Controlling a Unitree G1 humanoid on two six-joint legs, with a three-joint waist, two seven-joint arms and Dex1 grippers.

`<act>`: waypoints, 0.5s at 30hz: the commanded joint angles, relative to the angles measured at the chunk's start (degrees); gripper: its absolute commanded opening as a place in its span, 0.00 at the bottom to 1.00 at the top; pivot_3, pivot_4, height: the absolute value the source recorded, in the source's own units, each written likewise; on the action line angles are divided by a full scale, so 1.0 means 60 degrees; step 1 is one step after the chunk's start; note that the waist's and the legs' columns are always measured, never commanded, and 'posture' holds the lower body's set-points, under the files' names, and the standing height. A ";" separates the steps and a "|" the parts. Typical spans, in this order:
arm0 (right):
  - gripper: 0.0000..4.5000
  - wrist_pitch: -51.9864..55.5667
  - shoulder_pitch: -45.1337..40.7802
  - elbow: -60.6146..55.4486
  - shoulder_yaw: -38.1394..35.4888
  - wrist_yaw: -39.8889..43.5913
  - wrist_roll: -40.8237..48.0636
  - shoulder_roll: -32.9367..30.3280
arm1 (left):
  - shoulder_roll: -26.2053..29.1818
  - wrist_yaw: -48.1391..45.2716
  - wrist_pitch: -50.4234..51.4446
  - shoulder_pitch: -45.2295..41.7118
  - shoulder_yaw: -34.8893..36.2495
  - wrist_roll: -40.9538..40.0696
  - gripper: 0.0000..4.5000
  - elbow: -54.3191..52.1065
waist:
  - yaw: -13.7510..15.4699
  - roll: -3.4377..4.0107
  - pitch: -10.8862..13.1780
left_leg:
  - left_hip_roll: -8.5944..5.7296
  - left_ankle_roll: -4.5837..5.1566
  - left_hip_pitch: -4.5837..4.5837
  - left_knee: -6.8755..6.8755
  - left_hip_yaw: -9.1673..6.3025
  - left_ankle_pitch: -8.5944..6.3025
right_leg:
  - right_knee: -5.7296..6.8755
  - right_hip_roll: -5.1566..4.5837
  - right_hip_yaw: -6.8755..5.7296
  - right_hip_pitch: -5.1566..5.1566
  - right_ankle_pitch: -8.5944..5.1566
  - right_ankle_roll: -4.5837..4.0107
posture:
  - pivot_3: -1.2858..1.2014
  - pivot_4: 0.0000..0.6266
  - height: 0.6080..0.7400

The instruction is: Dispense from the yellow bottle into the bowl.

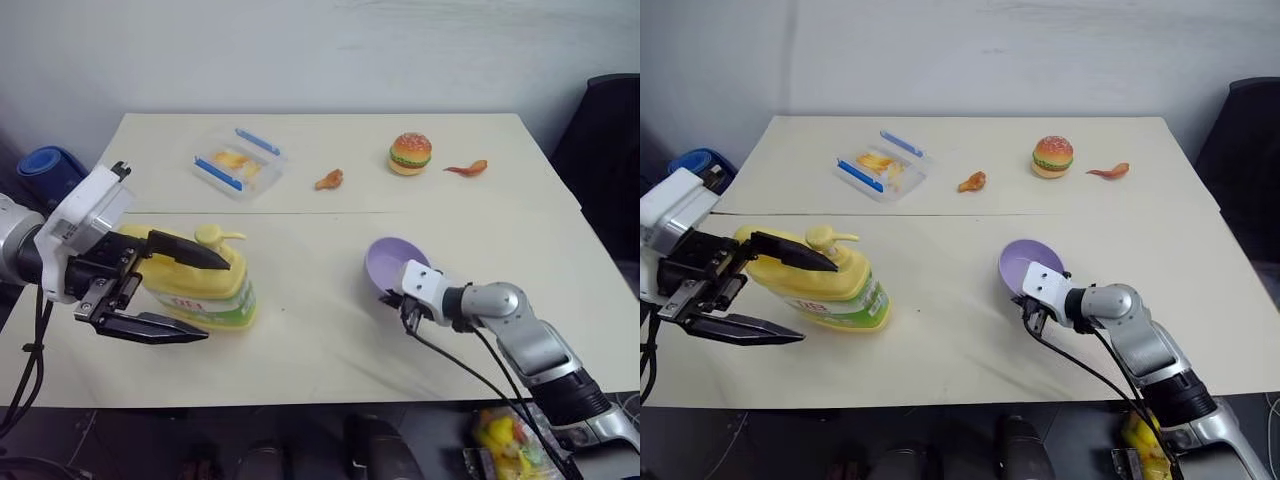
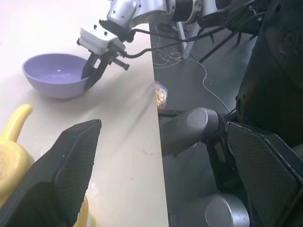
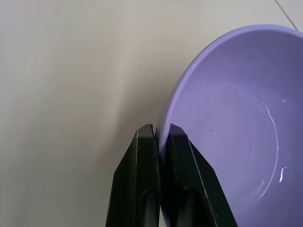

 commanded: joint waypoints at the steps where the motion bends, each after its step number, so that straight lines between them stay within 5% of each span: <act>1: 0.01 -0.0044 -0.0189 -0.0412 -0.0049 0.0379 0.0075 -0.0142 | -0.0053 0.0020 -0.0027 -0.0521 0.0095 -0.0032 1.00 0.0318 | 0.0002 0.0000 0.0000 | 0.0000 0.0000 0.0000 0.0000 0.0000 0.0000 | 0.0000 0.0000 0.0000 0.0000 0.0000 0.0000 | 0.52 0.24 1.00; 7: 0.01 0.0471 -0.1514 -0.1403 -0.0078 0.1802 0.0366 -0.0832 | -0.0260 0.0292 0.0327 -0.2423 -0.0009 -0.0065 1.00 0.1952 | -0.0010 -0.0003 0.0006 | -0.0004 0.0001 -0.0004 0.0007 0.0002 0.0000 | 0.0004 0.0003 -0.0009 -0.0004 0.0002 0.0004 | 0.52 0.24 1.00; 14: 0.01 0.0965 -0.3531 -0.2207 0.0809 0.3715 0.0573 -0.1079 | -0.0025 -0.0676 -0.0890 -0.3755 -0.0858 0.1614 1.00 0.4052 | -0.0001 -0.0004 0.0007 | -0.0001 0.0000 -0.0007 -0.0003 0.0019 -0.0001 | 0.0003 0.0020 -0.0069 -0.0021 0.0003 0.0005 | 0.52 0.24 1.00; 15: 0.00 0.0959 -0.3920 -0.2175 0.1019 0.4022 0.0549 -0.1038 | -0.0067 -0.0820 -0.0934 -0.4001 -0.0978 0.1731 0.91 0.4306 | -0.0001 -0.0012 0.0012 | -0.0003 0.0001 -0.0008 -0.0001 0.0022 -0.0001 | 0.0001 0.0017 -0.0073 -0.0020 0.0003 0.0006 | 0.52 0.24 1.00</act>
